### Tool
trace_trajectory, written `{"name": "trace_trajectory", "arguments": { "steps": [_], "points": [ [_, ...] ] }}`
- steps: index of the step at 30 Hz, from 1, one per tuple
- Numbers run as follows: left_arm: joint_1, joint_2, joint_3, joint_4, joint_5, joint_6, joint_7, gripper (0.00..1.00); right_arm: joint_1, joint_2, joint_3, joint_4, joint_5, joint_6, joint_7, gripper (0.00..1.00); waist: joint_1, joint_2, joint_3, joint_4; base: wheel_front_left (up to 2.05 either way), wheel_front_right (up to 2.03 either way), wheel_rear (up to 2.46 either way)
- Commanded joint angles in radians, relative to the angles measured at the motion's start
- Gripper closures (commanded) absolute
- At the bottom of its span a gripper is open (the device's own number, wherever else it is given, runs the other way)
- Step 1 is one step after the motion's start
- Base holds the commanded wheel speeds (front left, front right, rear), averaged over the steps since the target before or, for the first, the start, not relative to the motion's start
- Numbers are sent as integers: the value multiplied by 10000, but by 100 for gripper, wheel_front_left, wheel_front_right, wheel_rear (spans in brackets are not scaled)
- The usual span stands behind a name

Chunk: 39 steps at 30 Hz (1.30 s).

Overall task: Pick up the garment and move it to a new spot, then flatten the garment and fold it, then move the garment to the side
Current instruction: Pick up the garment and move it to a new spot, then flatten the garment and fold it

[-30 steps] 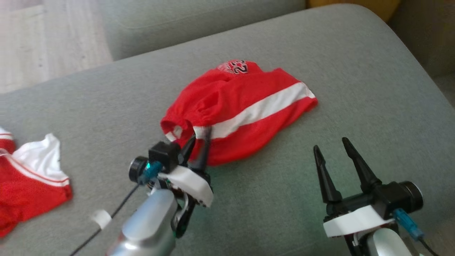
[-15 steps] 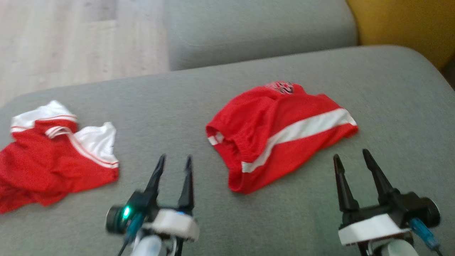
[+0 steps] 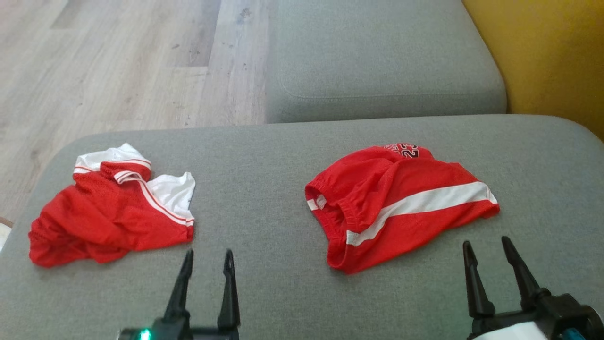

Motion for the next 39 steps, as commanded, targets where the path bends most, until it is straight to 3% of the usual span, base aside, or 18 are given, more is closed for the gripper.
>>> {"name": "trace_trajectory", "arguments": {
  "steps": [1,9,39],
  "points": [
    [-138,-19,372,-413,227,-58,-95,0,-199,-74,161,-423,42,75,-55,0,2,-1,-60,40,0,0,0],
    [425,5,331,-226,970,-152,-95,0,102,-74,255,-396,67,75,-55,0,2,-1,-100,14,0,0,0],
    [126,-19,60,-47,644,240,-95,0,-242,-74,178,-263,-212,75,-55,0,2,-1,232,22,0,0,0]
  ]
}}
